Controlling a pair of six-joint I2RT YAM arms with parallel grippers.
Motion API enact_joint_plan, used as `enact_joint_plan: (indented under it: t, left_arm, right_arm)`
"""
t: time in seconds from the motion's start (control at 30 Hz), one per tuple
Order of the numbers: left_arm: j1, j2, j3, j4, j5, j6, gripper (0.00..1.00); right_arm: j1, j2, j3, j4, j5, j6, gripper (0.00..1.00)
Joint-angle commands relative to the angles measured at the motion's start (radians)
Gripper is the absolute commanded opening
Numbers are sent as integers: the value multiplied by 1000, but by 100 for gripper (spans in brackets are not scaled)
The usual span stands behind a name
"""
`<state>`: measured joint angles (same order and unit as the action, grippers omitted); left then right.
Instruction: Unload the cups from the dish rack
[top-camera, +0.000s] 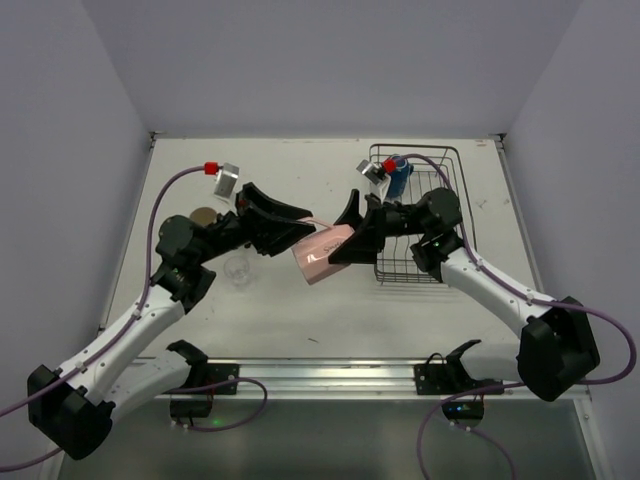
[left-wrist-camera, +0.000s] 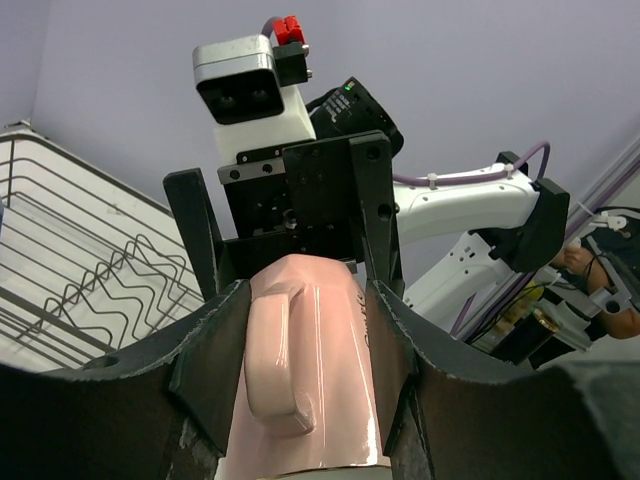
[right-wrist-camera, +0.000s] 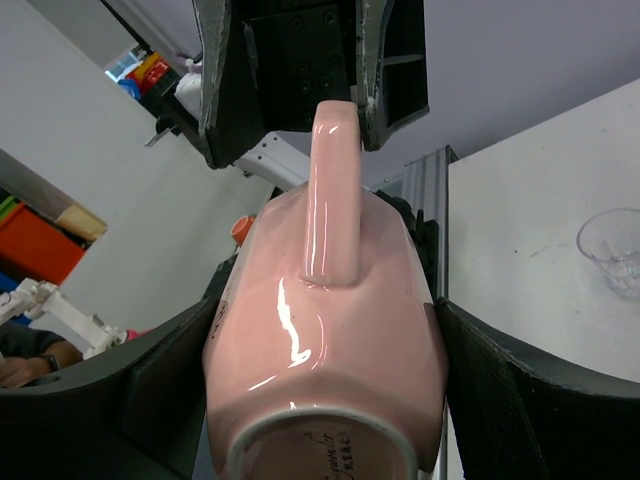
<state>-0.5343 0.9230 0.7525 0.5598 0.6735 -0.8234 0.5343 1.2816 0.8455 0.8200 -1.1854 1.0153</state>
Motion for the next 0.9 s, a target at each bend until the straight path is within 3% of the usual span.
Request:
enact_joint_plan:
  t: [0.0,0.4,0.67,0.8,0.87]
  left_arm:
    - [-23,0,-5,28,-46,15,53]
    - [-43,-19,-36,18,-147,24,39]
    - [-46,-10,-8,23,-164,27,37]
    - [-49,-4,-5,23,-160,24,30]
    - [-49,-1,-4,23,-160,23,22]
  right_arm:
    - [18,-22,92,36,66,-35,0]
    - [39,-5,104,11,112,-50,0]
    - [47,13,109,8,116,-54,0]
    - [52,15,118,5,119,-55,0]
    - [55,19,125,-1,116,-57,0]
